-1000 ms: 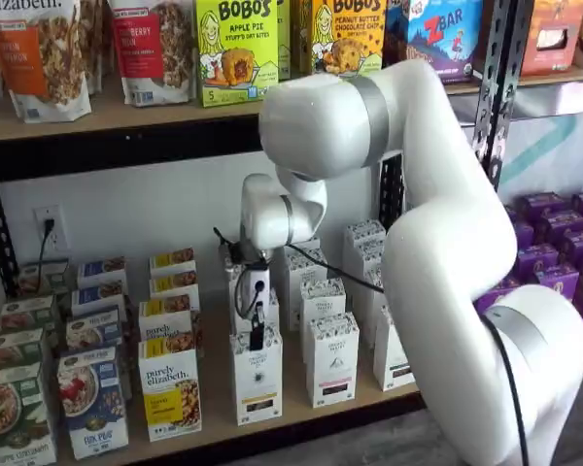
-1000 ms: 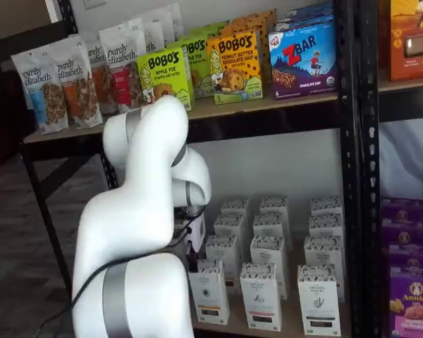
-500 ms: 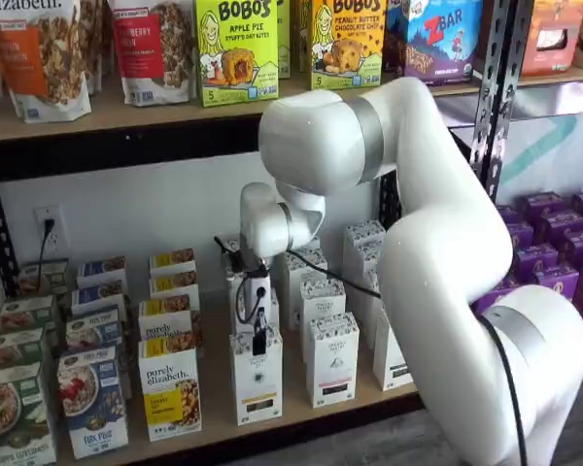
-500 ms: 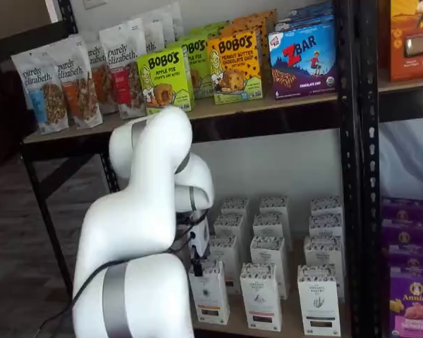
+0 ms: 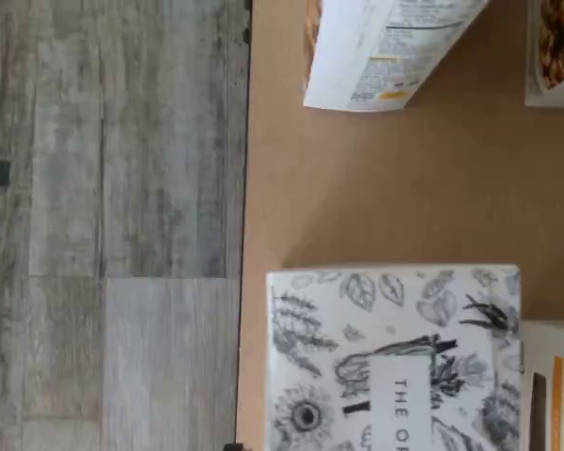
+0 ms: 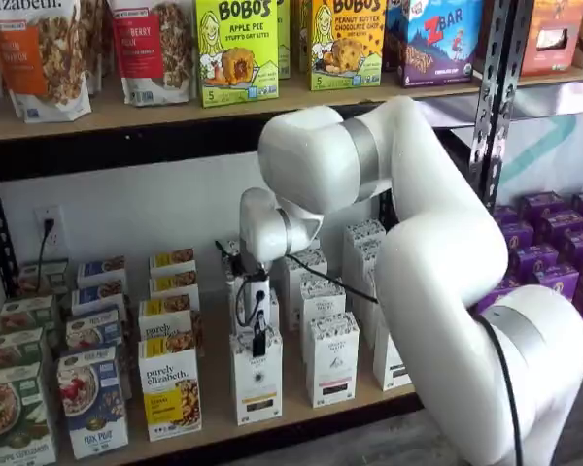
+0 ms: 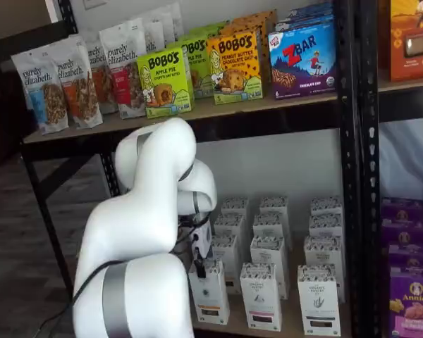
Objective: Pick up the white box with a yellow strip in the middle, on the bottom shelf, the fourth box from the left
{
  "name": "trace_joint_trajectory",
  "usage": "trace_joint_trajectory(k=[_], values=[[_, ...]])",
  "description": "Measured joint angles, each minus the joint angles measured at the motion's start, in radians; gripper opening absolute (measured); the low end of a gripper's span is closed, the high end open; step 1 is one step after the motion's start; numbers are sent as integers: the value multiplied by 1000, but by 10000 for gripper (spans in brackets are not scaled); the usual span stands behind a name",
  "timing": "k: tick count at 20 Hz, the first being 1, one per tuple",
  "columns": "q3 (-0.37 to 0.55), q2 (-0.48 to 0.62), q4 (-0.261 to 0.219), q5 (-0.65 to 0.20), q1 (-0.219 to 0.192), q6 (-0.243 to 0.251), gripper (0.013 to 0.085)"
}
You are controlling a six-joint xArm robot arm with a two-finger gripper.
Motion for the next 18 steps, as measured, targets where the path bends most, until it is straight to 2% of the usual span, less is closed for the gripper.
trace_joint_trajectory(k=[11,18], values=[[-70,50,-42,41,-3,32,850],[-72,59,-53,42,-2,41,850]])
